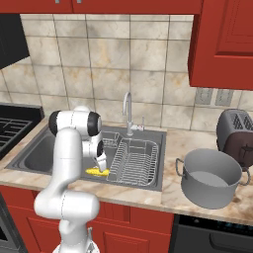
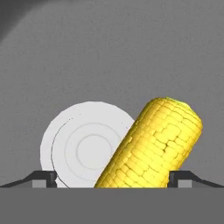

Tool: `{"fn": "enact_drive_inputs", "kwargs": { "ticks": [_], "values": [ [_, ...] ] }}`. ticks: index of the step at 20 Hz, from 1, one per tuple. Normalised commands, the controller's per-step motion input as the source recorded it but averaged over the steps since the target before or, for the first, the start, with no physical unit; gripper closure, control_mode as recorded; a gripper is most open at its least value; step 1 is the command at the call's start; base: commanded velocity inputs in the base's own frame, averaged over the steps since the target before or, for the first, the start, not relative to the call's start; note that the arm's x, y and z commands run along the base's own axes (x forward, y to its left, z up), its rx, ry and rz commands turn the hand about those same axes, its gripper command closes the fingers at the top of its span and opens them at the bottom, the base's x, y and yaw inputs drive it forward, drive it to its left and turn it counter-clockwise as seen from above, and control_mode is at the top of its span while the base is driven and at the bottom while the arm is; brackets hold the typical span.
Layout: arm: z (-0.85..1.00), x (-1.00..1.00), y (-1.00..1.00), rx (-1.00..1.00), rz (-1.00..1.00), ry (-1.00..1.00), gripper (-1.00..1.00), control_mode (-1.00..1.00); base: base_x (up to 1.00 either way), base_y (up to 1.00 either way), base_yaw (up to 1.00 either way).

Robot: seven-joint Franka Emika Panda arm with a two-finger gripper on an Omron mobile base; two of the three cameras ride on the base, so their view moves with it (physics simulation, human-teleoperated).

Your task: Dump the corn from the pot into the sink. Then turn on the water and wash the corn. Then turn off the water and put the corn back in the pot.

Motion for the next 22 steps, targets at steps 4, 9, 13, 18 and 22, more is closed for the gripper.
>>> {"fn": "enact_drive_inputs", "kwargs": {
  "ticks": [4,9,13,18,22],
  "values": [
    [-0.18,-0.03,0.0,0.0,-0.02,0.0,-1.0,-1.0,0.0,0.0,0.0],
    [-0.13,0.0,0.0,0.0,0.0,0.0,-1.0,-1.0,0.0,0.0,0.0],
    [-0.22,-0.15,-0.01,0.0,-0.04,0.0,-1.0,-1.0,0.0,0.0,0.0],
    [-0.29,-0.17,0.0,0.0,-0.05,0.01,-1.0,-1.0,0.0,0.0,0.0],
    [-0.38,-0.15,0.0,0.0,-0.05,0.02,-1.0,-1.0,0.0,0.0,0.0]
  ]
}}
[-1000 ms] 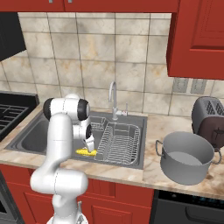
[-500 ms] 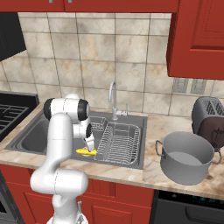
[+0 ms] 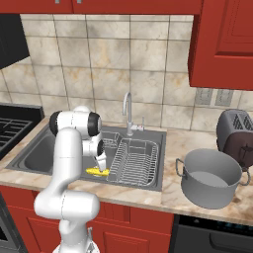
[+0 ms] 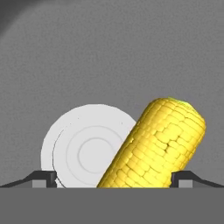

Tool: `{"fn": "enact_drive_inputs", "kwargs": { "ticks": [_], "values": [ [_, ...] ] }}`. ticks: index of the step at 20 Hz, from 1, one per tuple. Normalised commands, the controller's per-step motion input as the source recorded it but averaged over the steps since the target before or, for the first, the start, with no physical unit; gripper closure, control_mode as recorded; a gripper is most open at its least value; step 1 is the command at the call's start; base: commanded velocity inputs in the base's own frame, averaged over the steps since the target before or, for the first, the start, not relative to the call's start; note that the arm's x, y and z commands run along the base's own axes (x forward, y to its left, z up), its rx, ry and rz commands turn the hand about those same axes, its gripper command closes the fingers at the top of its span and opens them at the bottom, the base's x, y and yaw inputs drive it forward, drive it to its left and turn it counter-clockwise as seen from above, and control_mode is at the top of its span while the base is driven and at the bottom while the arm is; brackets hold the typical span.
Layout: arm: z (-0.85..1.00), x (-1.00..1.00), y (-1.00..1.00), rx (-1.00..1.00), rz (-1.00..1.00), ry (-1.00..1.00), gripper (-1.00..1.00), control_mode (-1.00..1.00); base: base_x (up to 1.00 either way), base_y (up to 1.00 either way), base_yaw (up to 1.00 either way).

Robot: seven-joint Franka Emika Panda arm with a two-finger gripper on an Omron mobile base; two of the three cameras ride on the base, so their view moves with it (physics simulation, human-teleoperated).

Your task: Dump the corn from the pot into the sink. Then turn on the water and wash the corn. Then turn off the water and put the corn back in the pot.

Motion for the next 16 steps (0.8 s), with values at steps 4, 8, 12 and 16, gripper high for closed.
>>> {"fn": "enact_drive_inputs", "kwargs": {
  "ticks": [4,8,12,16],
  "values": [
    [-0.47,-0.23,0.0,0.0,-0.05,0.02,-1.0,-1.0,0.0,0.0,0.0],
    [-0.49,-0.23,0.0,0.0,-0.04,0.03,-1.0,-1.0,0.0,0.0,0.0],
    [-0.47,-0.27,0.0,0.0,-0.04,0.04,-1.0,-1.0,0.0,0.0,0.0],
    [-0.25,-0.2,0.0,0.0,-0.03,0.08,-1.0,-1.0,0.0,0.0,0.0]
  ]
}}
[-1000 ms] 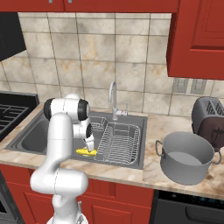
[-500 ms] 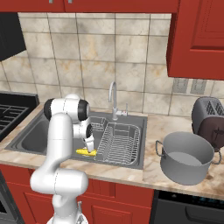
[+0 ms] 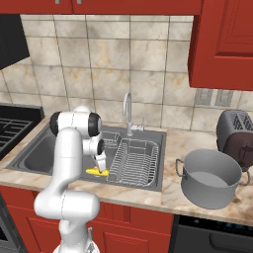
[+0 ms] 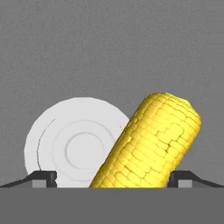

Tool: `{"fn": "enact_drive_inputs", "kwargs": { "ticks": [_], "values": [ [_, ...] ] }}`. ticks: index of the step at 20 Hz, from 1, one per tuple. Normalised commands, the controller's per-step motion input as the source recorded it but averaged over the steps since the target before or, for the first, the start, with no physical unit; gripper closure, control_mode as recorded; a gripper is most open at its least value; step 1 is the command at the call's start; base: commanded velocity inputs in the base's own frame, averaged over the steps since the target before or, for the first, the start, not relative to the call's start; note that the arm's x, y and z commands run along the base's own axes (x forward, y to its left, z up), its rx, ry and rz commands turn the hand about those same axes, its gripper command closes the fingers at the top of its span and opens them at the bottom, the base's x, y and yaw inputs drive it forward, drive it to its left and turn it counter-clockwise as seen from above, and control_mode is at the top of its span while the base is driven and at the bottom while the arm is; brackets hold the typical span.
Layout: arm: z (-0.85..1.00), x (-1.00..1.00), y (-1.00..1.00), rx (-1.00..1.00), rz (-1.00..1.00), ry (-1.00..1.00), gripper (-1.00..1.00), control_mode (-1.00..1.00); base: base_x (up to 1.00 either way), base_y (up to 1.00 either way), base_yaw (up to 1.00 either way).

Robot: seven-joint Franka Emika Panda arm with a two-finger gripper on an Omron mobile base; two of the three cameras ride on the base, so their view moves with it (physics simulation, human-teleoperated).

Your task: Dump the corn from the pot into the sink. Then turn on the water and wash the corn. Then turn off the water and put the corn back in the pot.

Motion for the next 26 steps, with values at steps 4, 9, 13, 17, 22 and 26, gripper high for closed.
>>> {"fn": "enact_drive_inputs", "kwargs": {
  "ticks": [4,9,13,17,22,26],
  "values": [
    [0.2,0.0,0.0,0.0,0.0,0.08,-1.0,-1.0,0.0,0.0,0.0],
    [0.01,-0.11,0.0,0.0,-0.01,0.01,-1.0,-1.0,0.0,0.0,0.0],
    [-0.02,-0.14,0.0,0.0,0.0,0.0,-1.0,-1.0,0.0,0.0,0.0],
    [-0.28,-0.08,0.0,0.0,0.0,0.0,-1.0,-1.0,0.0,0.0,0.0],
    [-0.2,-0.18,0.0,0.0,0.0,0.0,-1.0,-1.0,0.0,0.0,0.0],
    [-0.15,-0.21,0.0,0.0,0.0,0.0,-1.0,-1.0,0.0,0.0,0.0]
  ]
}}
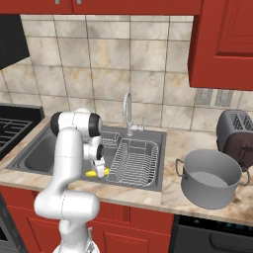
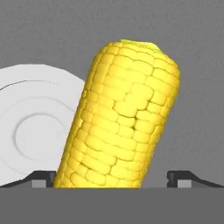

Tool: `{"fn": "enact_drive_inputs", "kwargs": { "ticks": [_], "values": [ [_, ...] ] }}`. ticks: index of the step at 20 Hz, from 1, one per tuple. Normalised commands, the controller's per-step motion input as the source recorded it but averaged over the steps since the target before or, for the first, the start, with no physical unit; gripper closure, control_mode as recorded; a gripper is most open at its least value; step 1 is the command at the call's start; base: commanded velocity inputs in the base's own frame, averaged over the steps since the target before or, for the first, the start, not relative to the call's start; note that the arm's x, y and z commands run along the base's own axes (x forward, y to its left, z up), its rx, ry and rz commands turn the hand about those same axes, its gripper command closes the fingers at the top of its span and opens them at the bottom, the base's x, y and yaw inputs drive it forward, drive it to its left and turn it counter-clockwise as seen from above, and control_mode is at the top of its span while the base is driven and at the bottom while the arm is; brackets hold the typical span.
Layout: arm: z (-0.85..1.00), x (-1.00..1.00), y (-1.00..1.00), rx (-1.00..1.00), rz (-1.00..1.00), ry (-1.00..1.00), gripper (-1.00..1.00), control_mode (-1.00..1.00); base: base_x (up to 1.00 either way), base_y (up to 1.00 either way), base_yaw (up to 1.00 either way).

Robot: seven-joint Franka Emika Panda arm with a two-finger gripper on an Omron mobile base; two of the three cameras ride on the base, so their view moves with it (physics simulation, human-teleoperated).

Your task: Dump the corn from the pot into the sink. Then turn on the water and wash the corn. Then turn off the water and put the corn back in the pot.

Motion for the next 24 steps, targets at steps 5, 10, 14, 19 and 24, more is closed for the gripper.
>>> {"fn": "enact_drive_inputs", "kwargs": {
  "ticks": [5,10,14,19,24],
  "values": [
    [-0.03,-0.08,0.0,0.0,0.0,0.0,1.0,-1.0,0.0,0.0,0.0],
    [-0.02,-0.01,0.0,0.0,0.0,0.0,1.0,-1.0,0.0,0.0,0.0],
    [0.0,-0.03,0.02,0.0,-0.02,-0.06,1.0,-1.0,0.0,0.0,0.0],
    [0.05,-0.13,0.01,0.01,-0.02,-0.11,1.0,-1.0,0.0,0.0,0.0],
    [0.2,-0.22,0.0,0.03,-0.17,-0.06,1.0,-1.0,0.0,0.0,0.0]
  ]
}}
